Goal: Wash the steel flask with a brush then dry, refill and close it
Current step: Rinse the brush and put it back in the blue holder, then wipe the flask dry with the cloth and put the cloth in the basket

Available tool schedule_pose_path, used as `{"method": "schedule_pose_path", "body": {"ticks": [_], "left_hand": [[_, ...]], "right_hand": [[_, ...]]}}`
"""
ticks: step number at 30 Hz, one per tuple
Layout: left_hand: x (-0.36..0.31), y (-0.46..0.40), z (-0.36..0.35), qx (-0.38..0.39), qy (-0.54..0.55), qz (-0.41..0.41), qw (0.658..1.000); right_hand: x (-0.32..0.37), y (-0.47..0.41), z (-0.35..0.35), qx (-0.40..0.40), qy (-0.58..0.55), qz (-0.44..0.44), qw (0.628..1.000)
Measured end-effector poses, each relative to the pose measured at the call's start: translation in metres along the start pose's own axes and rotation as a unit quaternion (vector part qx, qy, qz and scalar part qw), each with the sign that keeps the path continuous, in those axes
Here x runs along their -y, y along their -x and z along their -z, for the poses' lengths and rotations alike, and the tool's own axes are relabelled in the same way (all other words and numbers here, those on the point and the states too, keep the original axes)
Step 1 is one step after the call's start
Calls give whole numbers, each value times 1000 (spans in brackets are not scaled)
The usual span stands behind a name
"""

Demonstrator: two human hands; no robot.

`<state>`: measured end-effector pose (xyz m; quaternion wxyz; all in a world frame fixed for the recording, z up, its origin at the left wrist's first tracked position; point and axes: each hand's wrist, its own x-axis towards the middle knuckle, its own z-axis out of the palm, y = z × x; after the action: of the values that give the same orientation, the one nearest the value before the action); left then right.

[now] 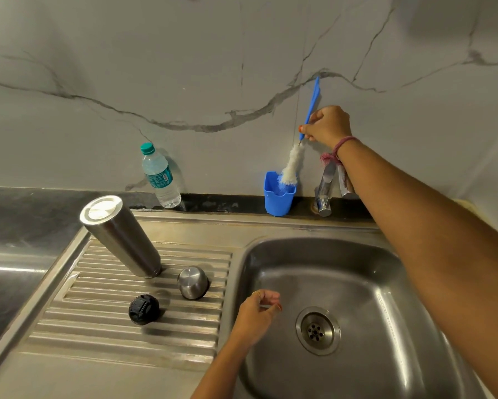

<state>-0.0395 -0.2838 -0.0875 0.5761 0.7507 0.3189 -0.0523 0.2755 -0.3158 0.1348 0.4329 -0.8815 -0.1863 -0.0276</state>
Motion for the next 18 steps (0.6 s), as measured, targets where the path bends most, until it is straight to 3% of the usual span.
{"method": "schedule_pose_path", "body": {"ticks": [9, 18], "left_hand": [[0, 4, 3, -12, 2, -19, 1000], [-12, 20, 19, -44, -36, -82, 995]], "right_hand": [[-1, 6, 19, 5, 41, -13, 999], [7, 48, 52, -34, -56, 11, 998]]}}
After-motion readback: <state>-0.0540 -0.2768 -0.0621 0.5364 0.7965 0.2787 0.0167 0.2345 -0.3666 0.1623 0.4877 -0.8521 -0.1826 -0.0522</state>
